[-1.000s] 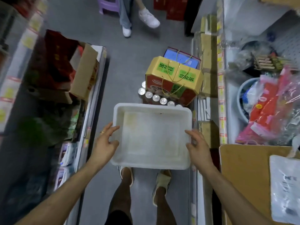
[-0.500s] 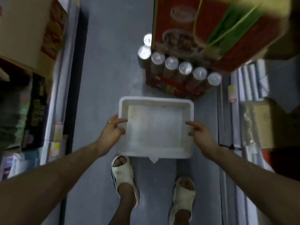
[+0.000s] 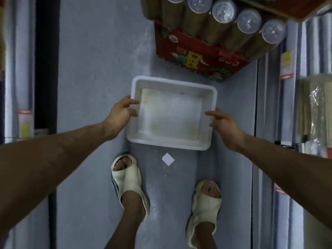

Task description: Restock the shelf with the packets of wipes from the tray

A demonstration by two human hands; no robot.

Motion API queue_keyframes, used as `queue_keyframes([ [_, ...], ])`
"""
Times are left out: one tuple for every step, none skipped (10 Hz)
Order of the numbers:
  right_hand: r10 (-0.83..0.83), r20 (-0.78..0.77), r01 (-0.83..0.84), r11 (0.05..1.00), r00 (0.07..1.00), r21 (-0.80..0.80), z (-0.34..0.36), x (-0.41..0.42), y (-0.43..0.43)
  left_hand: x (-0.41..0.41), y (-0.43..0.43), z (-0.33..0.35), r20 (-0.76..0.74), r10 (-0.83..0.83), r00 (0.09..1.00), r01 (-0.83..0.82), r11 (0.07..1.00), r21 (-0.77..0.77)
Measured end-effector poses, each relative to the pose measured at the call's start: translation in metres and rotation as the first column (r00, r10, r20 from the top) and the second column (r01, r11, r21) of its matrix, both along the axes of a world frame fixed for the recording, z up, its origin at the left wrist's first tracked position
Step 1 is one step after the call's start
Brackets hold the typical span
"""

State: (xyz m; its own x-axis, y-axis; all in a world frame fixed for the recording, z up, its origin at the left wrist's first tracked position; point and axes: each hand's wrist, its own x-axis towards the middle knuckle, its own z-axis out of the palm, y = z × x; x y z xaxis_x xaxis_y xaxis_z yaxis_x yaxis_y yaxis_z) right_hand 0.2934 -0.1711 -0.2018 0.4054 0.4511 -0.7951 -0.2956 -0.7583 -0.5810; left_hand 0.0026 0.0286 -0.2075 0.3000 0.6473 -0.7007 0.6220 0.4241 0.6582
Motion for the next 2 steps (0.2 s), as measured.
queue_keyframes([
  [-0.024, 0.055, 0.025, 1.0, 0.998, -0.01, 0.016, -0.01, -0.011, -0.01, -0.023, 0.008, -0.068, -0.068, 0.995, 0.068, 0.998, 0.005],
  [-0.125, 0.061, 0.13, 0.987, 0.99, -0.092, 0.098, -0.035, -0.027, -0.05, -0.077, 0.064, -0.181, -0.165, 0.969, 0.142, 0.981, -0.134],
])
